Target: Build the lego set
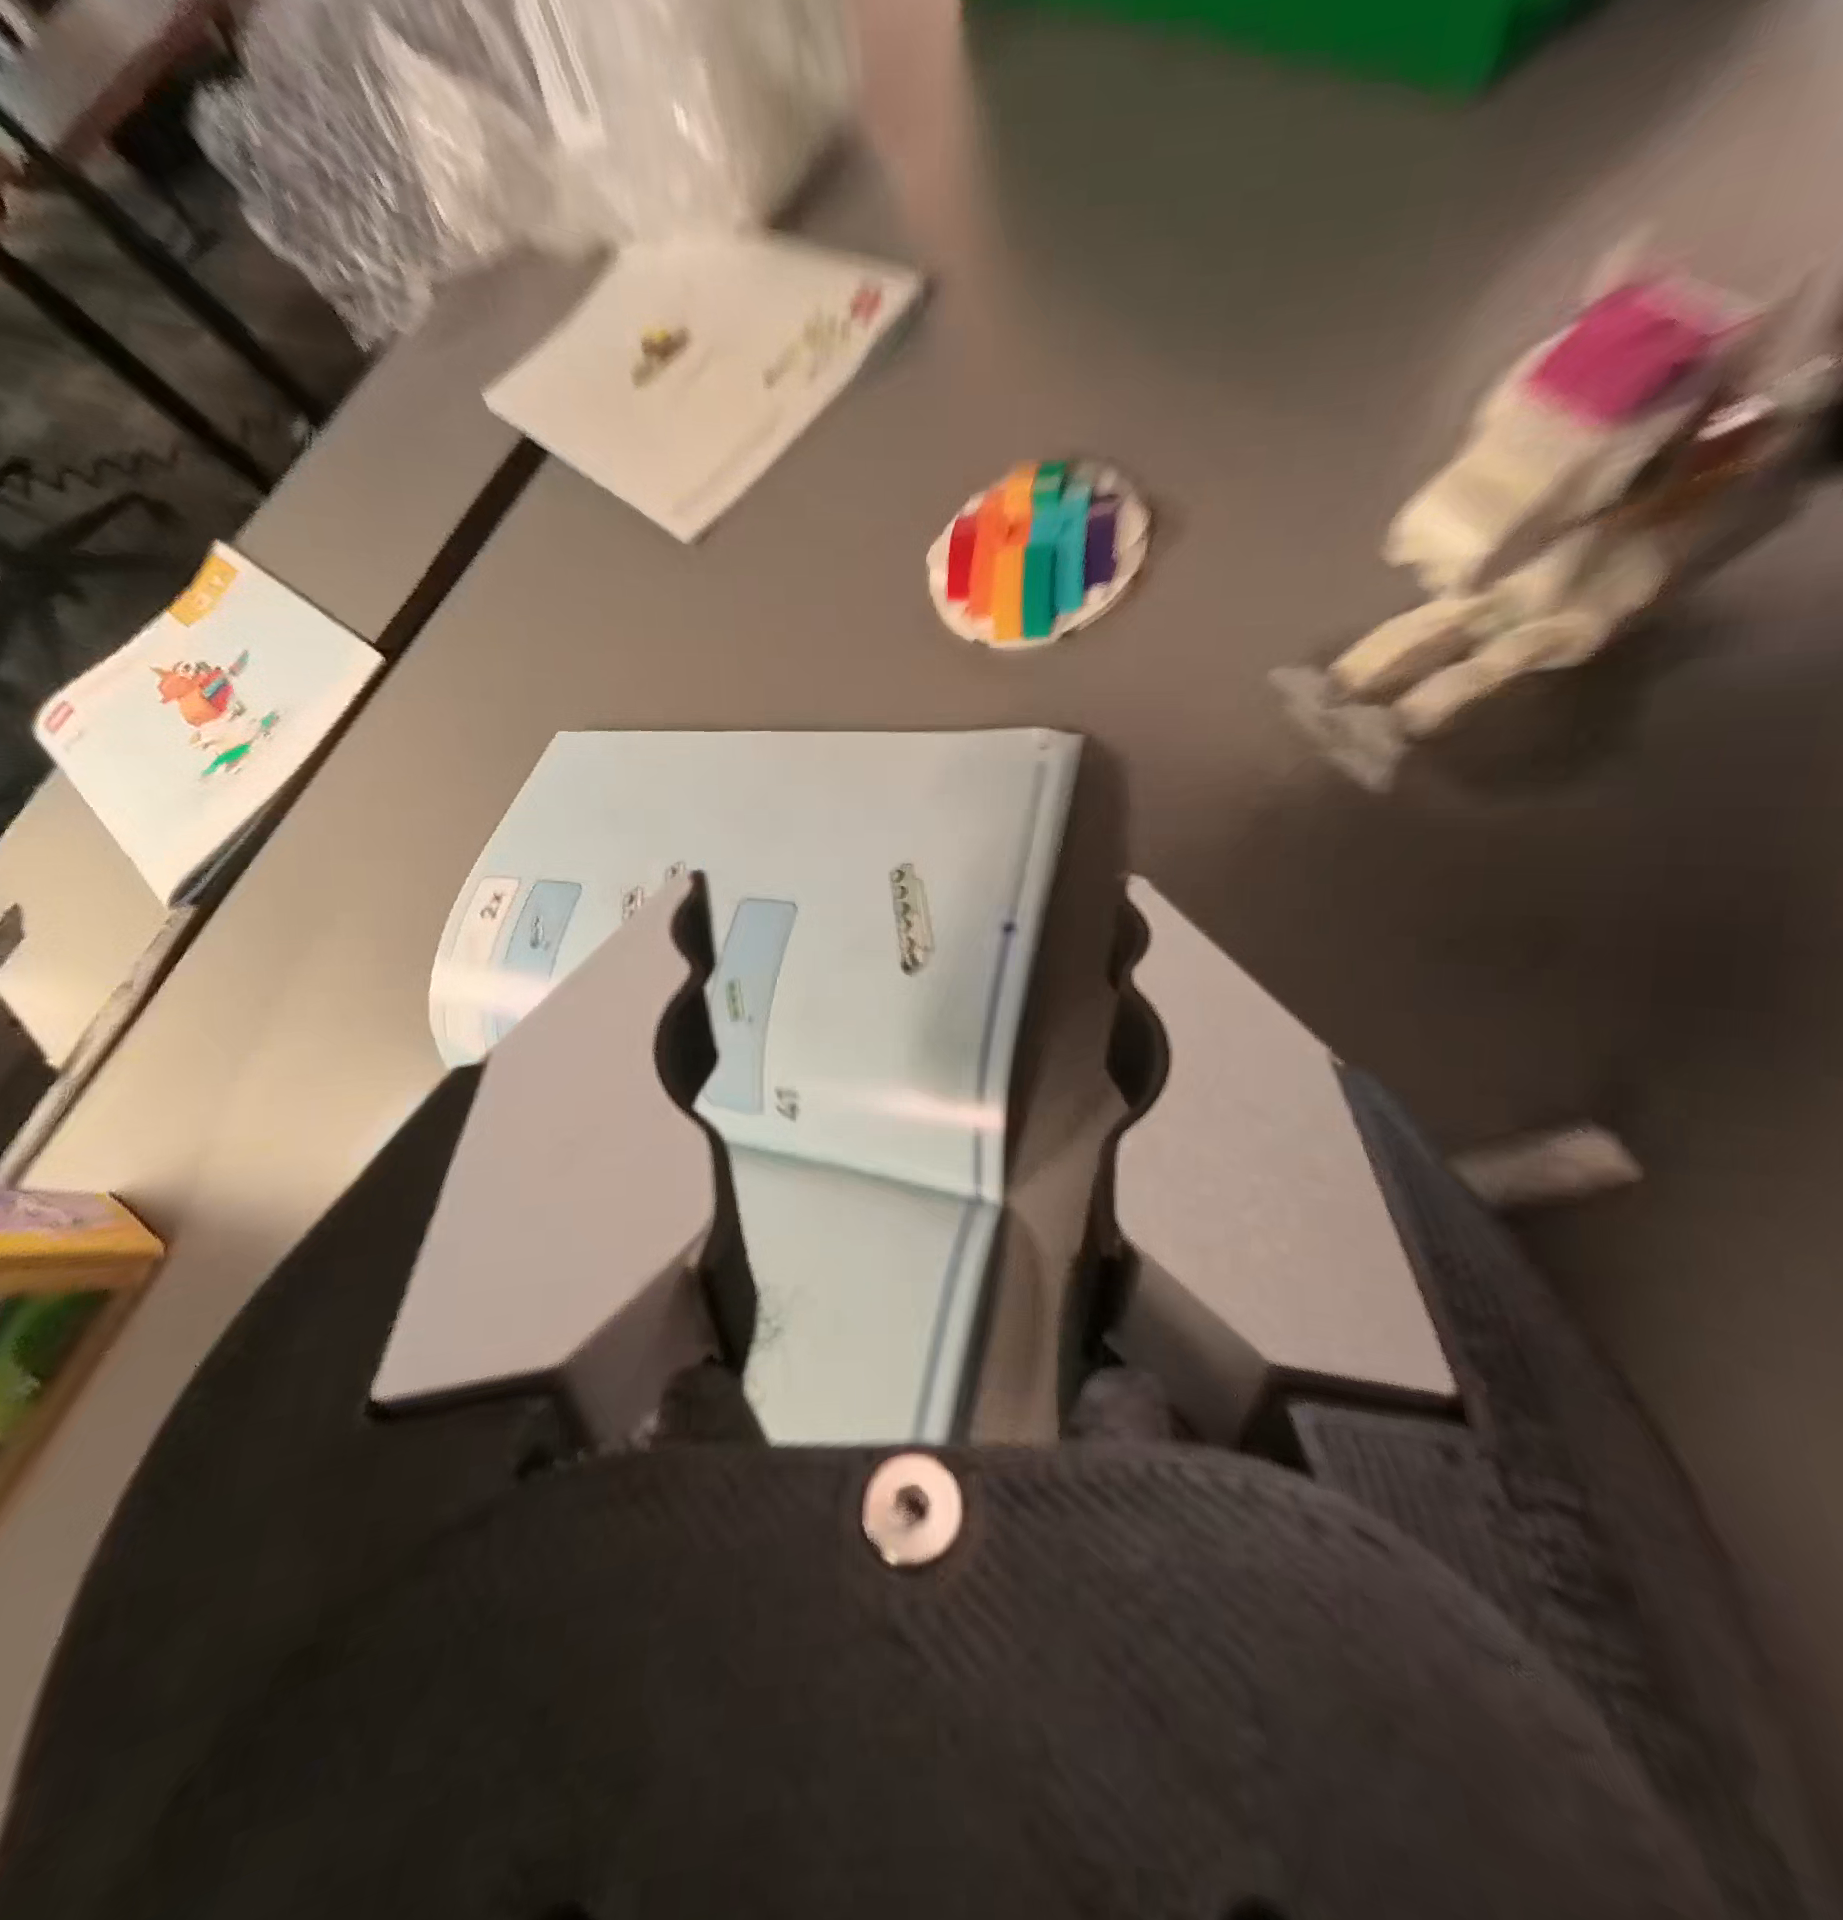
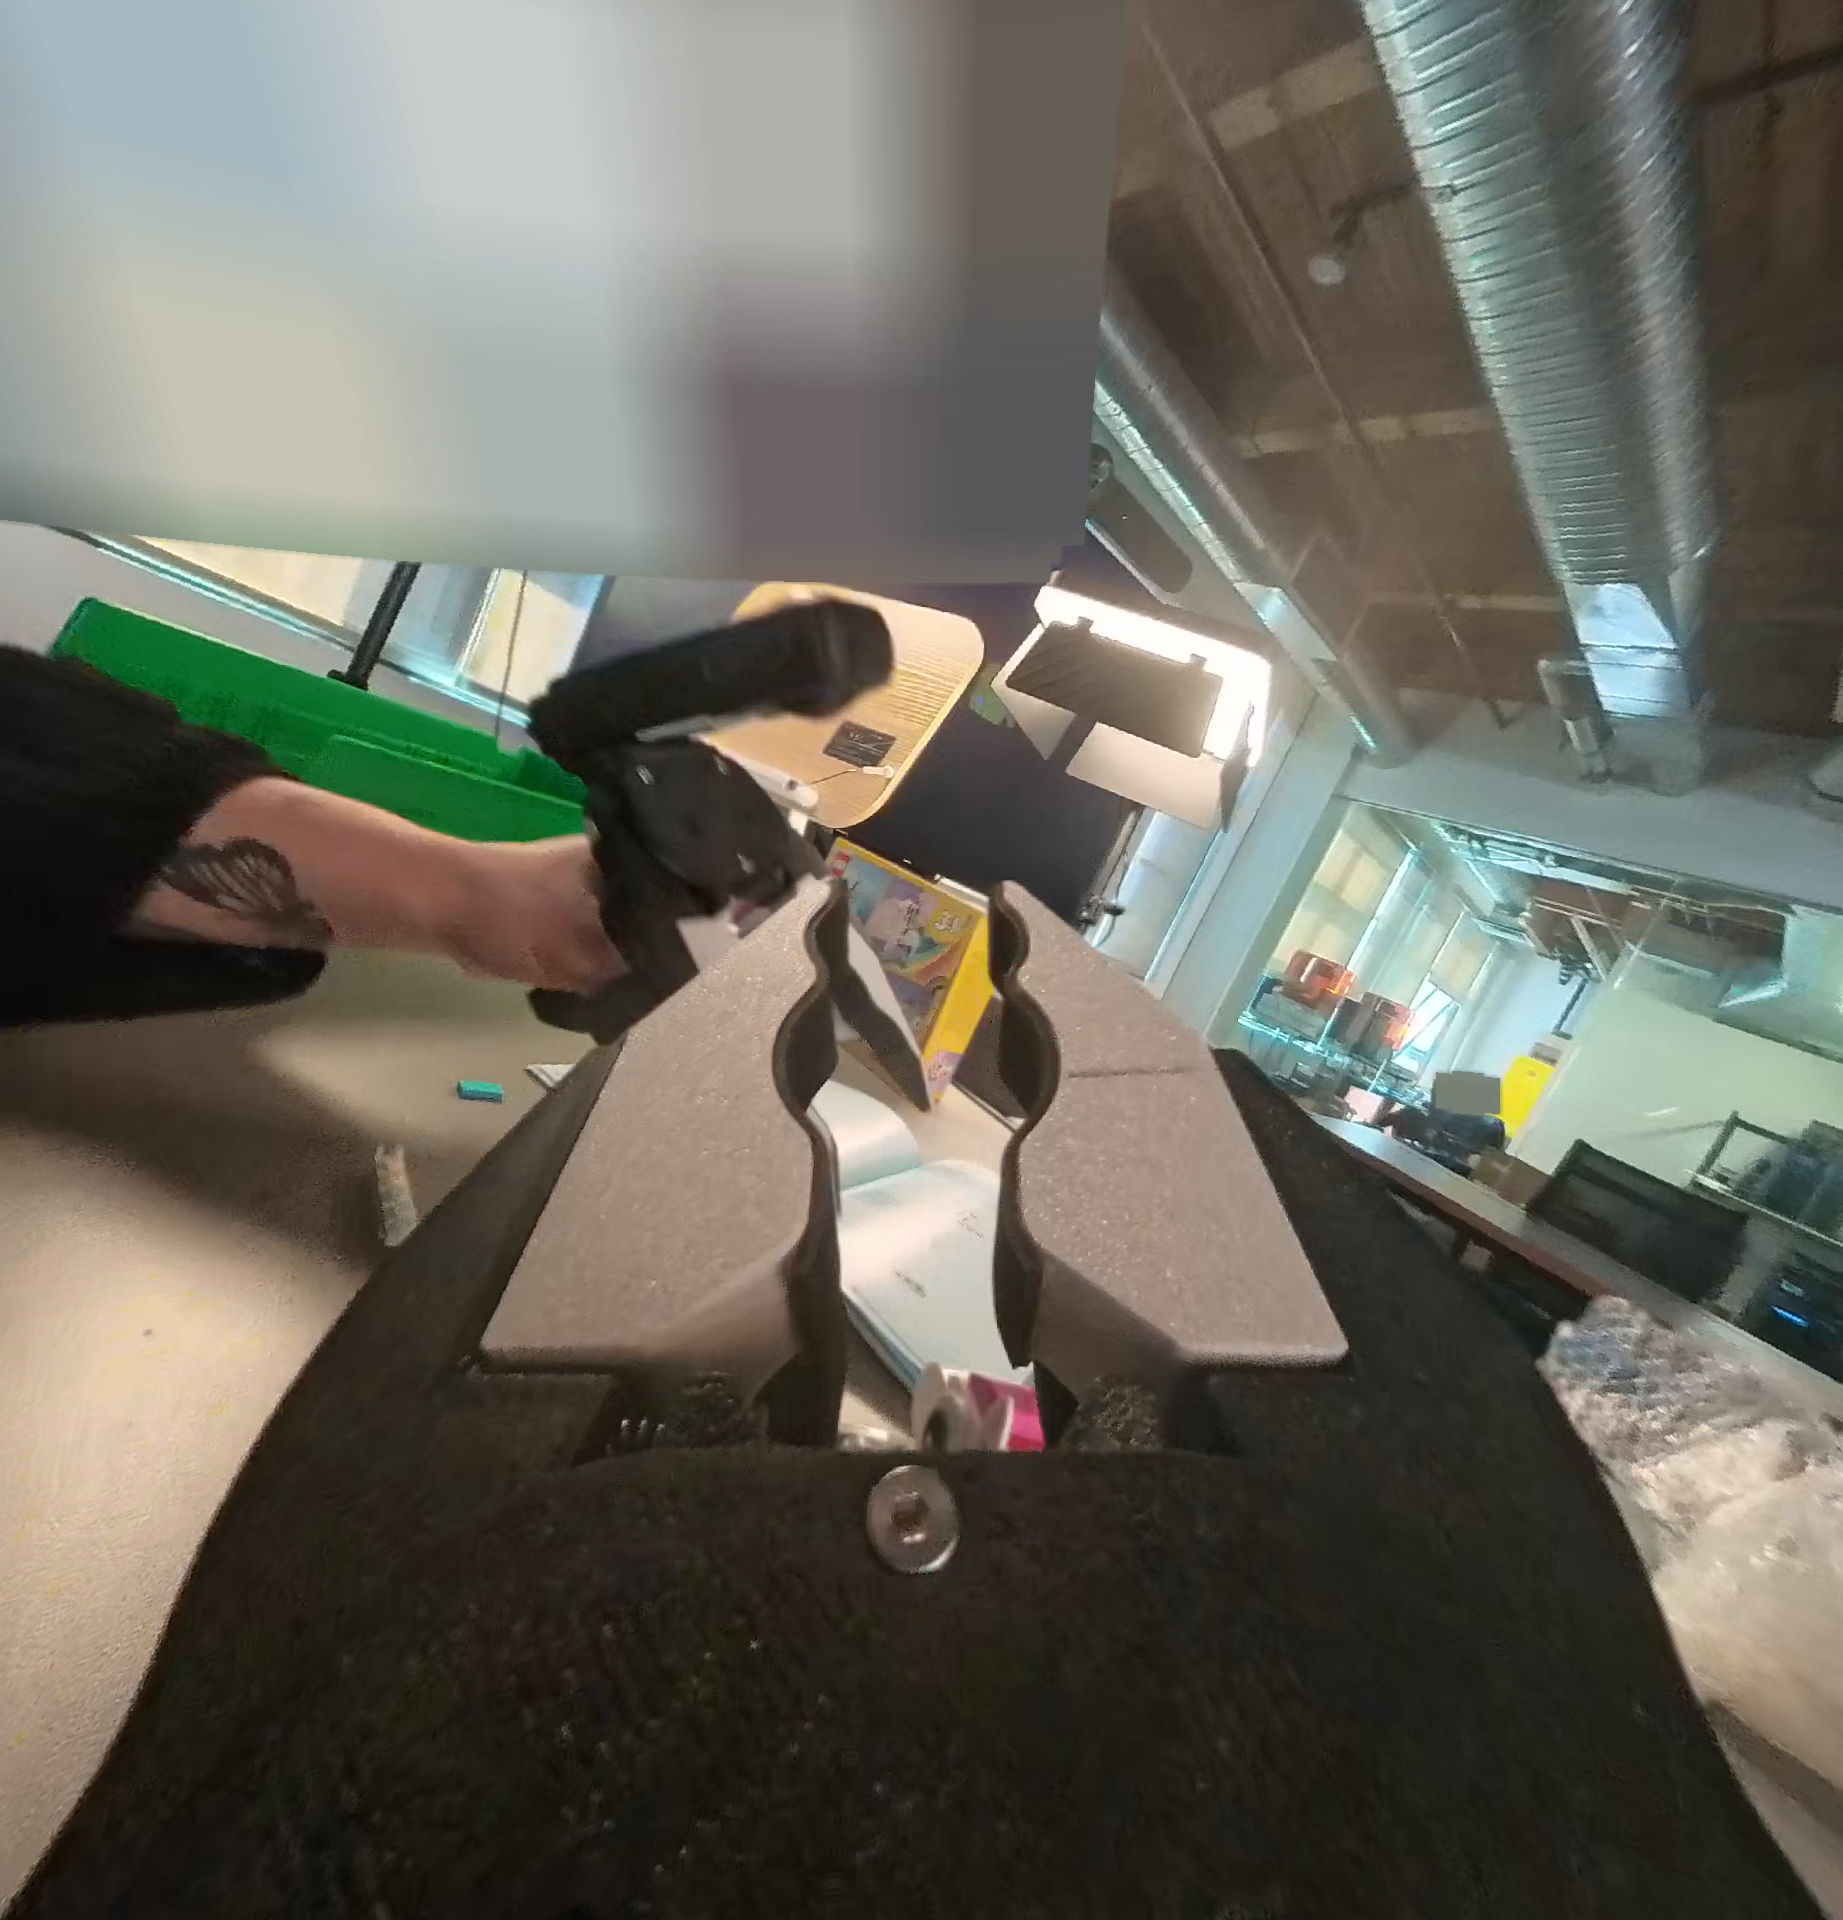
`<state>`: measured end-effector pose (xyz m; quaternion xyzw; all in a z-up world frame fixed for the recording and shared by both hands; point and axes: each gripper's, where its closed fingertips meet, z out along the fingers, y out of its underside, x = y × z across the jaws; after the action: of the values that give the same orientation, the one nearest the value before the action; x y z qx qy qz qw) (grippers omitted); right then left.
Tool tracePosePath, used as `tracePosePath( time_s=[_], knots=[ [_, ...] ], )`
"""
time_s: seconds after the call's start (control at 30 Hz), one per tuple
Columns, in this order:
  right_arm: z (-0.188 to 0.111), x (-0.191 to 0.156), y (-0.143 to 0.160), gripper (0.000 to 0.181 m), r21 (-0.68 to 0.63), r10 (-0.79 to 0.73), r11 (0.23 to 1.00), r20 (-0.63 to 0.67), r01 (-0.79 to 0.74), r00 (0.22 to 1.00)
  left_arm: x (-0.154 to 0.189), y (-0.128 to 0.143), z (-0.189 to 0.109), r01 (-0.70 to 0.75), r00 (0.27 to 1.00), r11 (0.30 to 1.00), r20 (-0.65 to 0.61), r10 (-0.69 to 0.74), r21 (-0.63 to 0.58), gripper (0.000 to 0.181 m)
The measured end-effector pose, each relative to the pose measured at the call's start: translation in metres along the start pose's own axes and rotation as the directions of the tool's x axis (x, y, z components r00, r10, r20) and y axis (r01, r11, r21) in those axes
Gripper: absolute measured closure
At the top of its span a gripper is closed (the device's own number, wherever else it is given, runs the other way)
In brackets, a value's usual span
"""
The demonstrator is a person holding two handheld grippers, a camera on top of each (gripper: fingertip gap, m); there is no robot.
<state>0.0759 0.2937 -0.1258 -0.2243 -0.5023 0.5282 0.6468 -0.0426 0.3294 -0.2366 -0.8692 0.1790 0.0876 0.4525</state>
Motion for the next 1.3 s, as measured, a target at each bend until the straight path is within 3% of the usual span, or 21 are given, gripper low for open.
tracePosePath(
  time_s=[0.23,0.43,0.6,1.1,1.3],
  knots=[
    [-0.001,-0.011,-0.002,0.158,0.006,0.031,0.999,0.049,-0.032,0.998,-0.001,0.012,0.035,-0.028,0.999,0.992,-0.037,0.023,-0.119,0.103],
    [0.0,-0.015,0.001,0.16,-0.005,0.026,1.0,0.061,-0.026,0.998,-0.003,0.002,0.042,-0.021,0.998,0.994,-0.058,0.015,-0.11,0.112],
    [0.001,-0.016,0.003,0.16,-0.013,0.023,1.0,0.067,-0.022,0.998,0.003,-0.004,0.048,-0.028,0.997,0.994,-0.071,0.02,-0.106,0.102],
    [0.002,-0.022,0.006,0.161,-0.027,0.001,1.0,0.091,0.002,0.996,-0.004,0.0,0.058,-0.046,0.999,0.99,-0.009,0.046,-0.132,0.108],
    [0.002,-0.024,0.007,0.161,-0.032,-0.003,0.999,0.097,0.006,0.995,-0.019,0.003,0.055,-0.074,0.993,0.985,0.082,0.087,-0.157,0.119]
  ],
)
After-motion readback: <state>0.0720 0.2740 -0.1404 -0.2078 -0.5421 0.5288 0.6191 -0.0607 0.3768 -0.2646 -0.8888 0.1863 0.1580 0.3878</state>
